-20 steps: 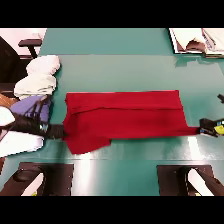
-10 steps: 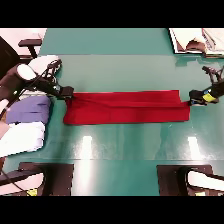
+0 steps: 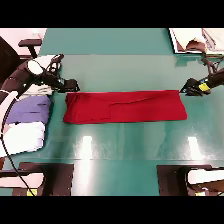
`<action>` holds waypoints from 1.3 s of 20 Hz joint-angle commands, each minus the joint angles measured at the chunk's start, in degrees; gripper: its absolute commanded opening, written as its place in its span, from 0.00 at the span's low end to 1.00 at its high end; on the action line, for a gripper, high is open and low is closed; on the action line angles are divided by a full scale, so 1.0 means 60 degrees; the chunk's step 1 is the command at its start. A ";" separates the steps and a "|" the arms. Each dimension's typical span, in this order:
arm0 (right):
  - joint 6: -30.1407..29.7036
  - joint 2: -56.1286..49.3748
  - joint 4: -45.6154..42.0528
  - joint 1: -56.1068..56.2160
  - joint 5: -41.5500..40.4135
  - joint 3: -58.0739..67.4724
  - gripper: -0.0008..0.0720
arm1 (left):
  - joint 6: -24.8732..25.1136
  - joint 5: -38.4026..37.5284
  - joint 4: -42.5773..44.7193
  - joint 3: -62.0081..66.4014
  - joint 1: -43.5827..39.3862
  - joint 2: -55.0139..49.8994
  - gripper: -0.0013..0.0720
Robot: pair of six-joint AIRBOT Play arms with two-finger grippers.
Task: Fold the shirts.
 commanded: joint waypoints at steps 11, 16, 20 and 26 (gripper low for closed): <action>-0.1271 -0.1067 0.2528 -0.1311 -0.0346 -0.2524 0.58 | -0.0652 0.0962 -0.1373 0.0302 -0.1785 -0.0568 0.05; -0.1348 -0.0630 0.2510 -0.0357 0.0251 -0.1144 0.03 | -0.0656 0.1235 -0.2047 0.1311 -0.3002 -0.1960 0.05; -0.0889 0.0831 0.2554 0.0273 0.0780 0.0084 0.03 | -0.0659 0.1253 -0.2131 0.2608 -0.3963 -0.3034 0.05; -0.0160 0.2167 0.2557 0.1974 0.0725 0.1661 0.03 | -0.0882 0.0863 -0.2229 0.3843 -0.4787 -0.4313 0.05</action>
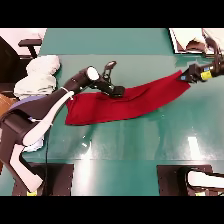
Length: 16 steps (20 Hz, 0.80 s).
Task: Fold the shirts.
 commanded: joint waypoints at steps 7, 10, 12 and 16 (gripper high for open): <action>0.0707 0.0535 0.0022 0.2382 -0.0368 0.2000 0.03 | -0.0073 -0.0539 0.0033 0.0463 -0.0372 -0.0656 0.05; 0.0707 0.0535 0.0033 0.2973 -0.0801 0.2138 0.03 | -0.0058 -0.0648 0.0113 0.0630 -0.0255 -0.0623 0.05; 0.0703 0.0499 0.0044 0.3435 -0.1104 0.2138 0.03 | -0.0025 -0.0965 0.0463 0.1053 0.0131 -0.0339 0.05; 0.0248 -0.0025 0.1428 0.4696 -0.1770 0.2138 0.03 | 0.0000 -0.2142 0.1494 0.2007 0.1749 0.0936 0.05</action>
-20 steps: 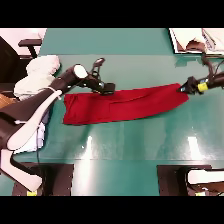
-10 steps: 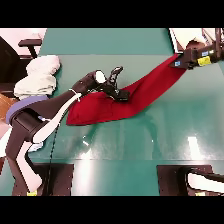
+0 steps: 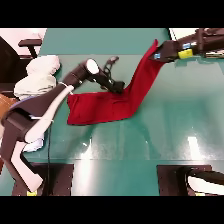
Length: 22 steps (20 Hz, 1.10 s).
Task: Fold the shirts.
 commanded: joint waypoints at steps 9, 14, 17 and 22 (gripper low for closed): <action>-0.1836 -0.4022 0.2430 0.4980 -0.2677 0.1639 0.67 | 0.0058 -0.1534 0.1883 0.1071 0.4659 0.4302 0.05; -0.1104 -0.3628 0.0732 0.3610 -0.1133 0.1228 0.67 | 0.0066 -0.2102 0.1945 0.1049 0.4816 0.4503 0.05; -0.0521 -0.2524 0.0036 0.1960 -0.0976 -0.1151 0.67 | 0.0062 -0.2291 0.1883 0.0987 0.4816 0.4455 0.05; -0.0138 -0.1268 -0.0219 -0.0448 -0.1632 -0.5071 0.84 | 0.0058 -0.2291 0.1781 0.0969 0.4809 0.4353 0.05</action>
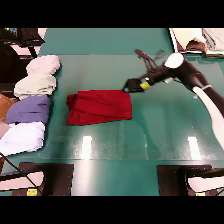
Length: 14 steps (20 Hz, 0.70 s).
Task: Fold the shirts.
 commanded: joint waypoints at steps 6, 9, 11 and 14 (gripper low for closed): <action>0.0066 -0.0703 0.1479 -0.1202 -0.1002 -0.2721 0.84 | 0.0000 -0.0062 -0.0510 -0.0408 0.0004 -0.0317 0.05; -0.0004 -0.1829 0.2262 -0.0463 -0.1202 -0.1698 0.82 | 0.0004 -0.0058 -0.0619 -0.0736 0.0004 -0.0313 0.05; 0.0000 -0.2561 0.2484 0.0076 -0.1282 -0.0743 0.67 | 0.0004 -0.0055 -0.0710 -0.0772 0.0004 -0.0313 0.05; 0.0000 -0.3217 0.2390 0.0685 -0.1614 0.0466 0.18 | 0.0189 -0.0025 -0.1027 -0.0772 -0.0058 -0.0313 0.05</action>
